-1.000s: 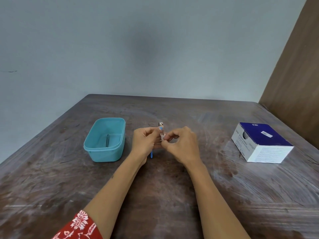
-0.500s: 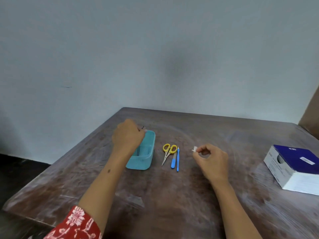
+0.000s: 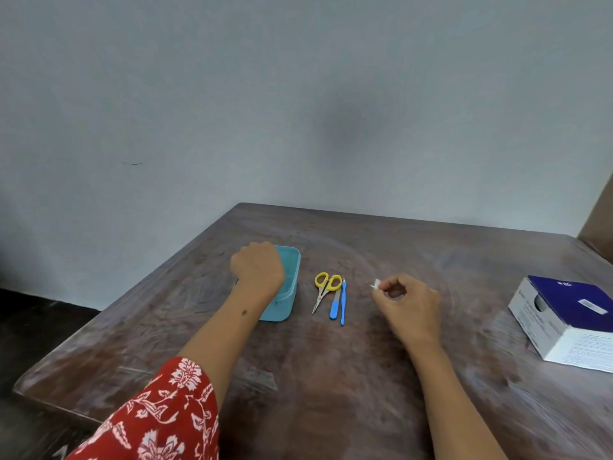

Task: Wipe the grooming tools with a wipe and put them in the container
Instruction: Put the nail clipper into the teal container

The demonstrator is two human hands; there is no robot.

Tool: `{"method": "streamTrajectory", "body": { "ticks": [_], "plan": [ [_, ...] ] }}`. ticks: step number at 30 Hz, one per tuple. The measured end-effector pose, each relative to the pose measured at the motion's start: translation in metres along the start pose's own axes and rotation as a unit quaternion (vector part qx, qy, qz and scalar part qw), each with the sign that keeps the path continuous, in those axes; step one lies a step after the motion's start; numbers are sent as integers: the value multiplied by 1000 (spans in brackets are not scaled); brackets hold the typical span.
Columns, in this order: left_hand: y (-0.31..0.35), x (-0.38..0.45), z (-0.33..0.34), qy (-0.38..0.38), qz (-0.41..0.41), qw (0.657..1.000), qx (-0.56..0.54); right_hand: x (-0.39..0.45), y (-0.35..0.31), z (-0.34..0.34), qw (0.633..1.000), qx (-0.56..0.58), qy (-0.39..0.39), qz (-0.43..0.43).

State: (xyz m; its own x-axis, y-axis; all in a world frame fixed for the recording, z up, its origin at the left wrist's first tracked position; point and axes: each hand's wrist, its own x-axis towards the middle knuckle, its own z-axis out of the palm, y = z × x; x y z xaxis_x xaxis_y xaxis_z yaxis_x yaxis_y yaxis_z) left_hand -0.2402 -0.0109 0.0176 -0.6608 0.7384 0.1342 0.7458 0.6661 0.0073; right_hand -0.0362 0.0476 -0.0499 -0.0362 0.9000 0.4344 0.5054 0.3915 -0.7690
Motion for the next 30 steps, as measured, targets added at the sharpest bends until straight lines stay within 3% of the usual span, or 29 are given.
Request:
{"method": "streamTrajectory", "body": {
  "ticks": [7,10,14,19,30],
  "plan": [
    [0,-3,-14,-6,8,1000,18,-1,-2,-1,999,35,12,7],
    [5,-9,-22,39,20,999,-25,-1,-4,-1,999,44,17,12],
    [32,-30,-14,105,91,985,-106,0,-3,-1,998,58,27,17],
    [65,-55,13,138,170,971,-98,1,0,0,997,59,44,15],
    [85,-57,38,67,150,980,-109,4,4,4,997,52,52,10]
  ]
}}
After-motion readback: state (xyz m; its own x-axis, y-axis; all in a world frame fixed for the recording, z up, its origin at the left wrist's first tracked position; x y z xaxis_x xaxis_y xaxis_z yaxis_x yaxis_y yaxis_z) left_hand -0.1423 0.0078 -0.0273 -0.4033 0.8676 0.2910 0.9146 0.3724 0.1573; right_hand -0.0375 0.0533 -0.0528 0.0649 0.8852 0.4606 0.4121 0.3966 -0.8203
